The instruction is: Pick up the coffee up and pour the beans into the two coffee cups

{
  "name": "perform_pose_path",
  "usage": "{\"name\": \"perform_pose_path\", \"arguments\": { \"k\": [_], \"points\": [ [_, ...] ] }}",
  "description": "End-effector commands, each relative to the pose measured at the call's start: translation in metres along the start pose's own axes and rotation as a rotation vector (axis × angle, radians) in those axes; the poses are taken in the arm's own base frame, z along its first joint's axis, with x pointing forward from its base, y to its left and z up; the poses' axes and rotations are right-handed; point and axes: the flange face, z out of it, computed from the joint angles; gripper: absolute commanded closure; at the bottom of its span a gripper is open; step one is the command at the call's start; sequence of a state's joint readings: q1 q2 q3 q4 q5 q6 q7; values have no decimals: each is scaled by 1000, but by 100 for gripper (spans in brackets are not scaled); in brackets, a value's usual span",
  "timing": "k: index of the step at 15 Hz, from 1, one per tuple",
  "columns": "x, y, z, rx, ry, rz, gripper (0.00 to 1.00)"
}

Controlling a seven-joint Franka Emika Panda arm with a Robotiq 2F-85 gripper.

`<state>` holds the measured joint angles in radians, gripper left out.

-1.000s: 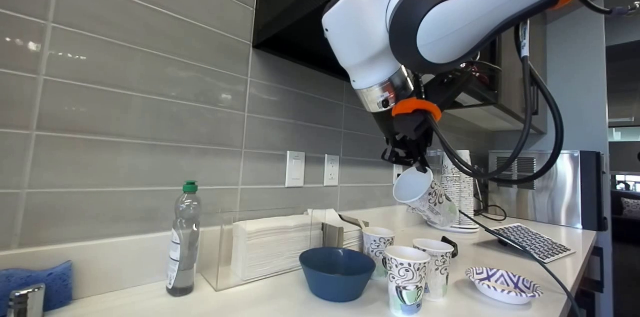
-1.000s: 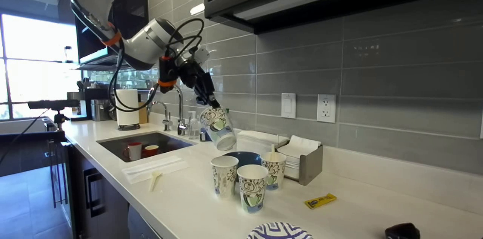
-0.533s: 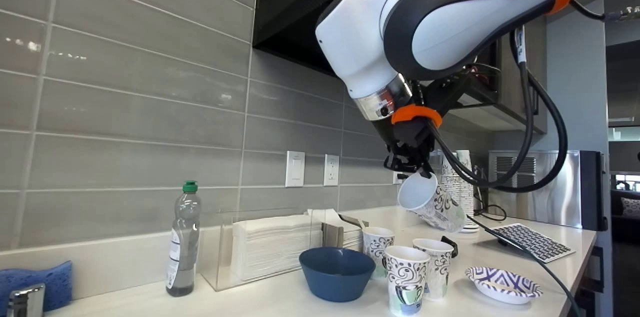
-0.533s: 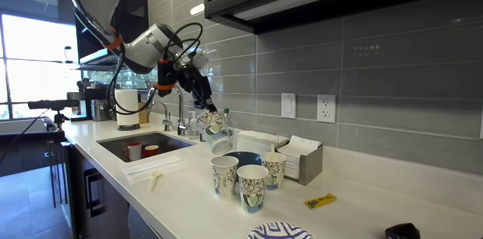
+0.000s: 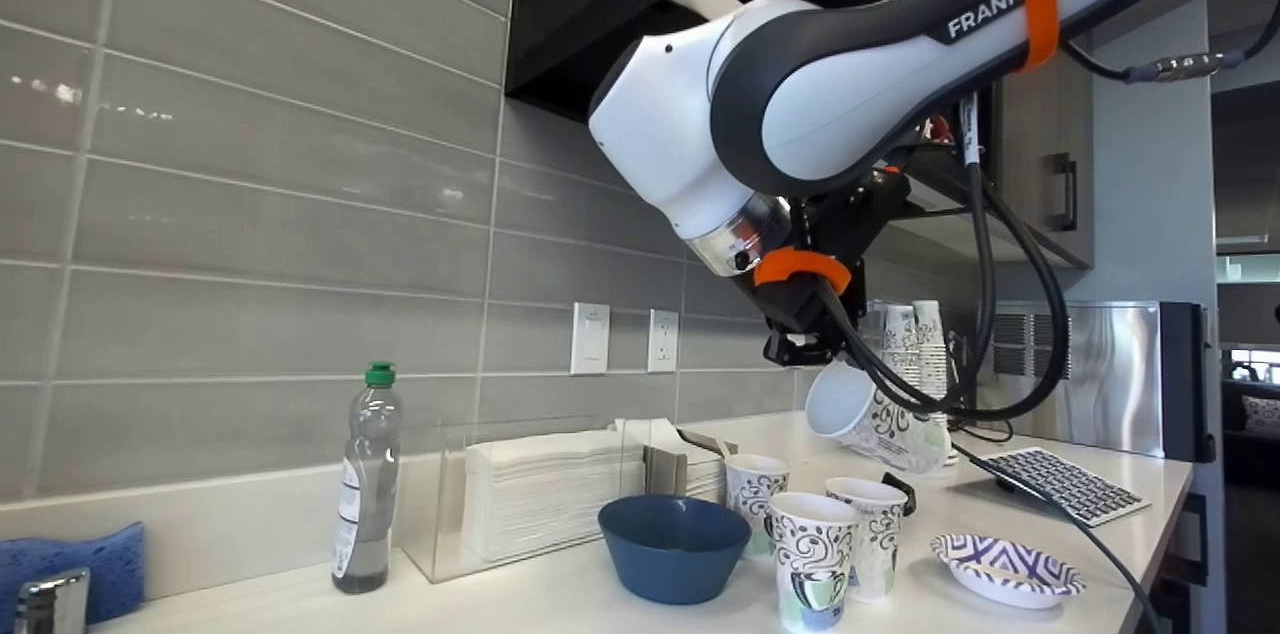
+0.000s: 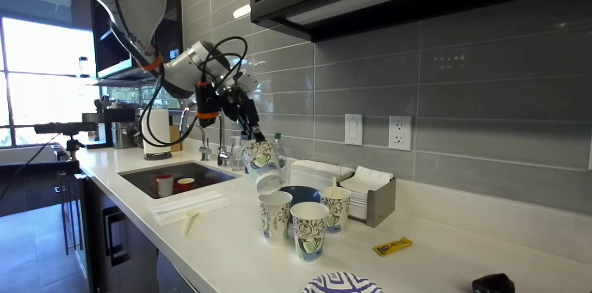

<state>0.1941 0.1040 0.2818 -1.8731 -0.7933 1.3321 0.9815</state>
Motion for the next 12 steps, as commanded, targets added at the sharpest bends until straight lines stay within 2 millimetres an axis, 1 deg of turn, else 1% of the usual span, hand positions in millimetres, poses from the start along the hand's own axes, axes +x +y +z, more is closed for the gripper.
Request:
{"name": "perform_pose_path", "arguments": {
  "k": [1, 12],
  "points": [
    [13, -16, -5, -75, 7, 28, 99],
    [21, -58, 2, -233, 46, -21, 99]
  ]
}}
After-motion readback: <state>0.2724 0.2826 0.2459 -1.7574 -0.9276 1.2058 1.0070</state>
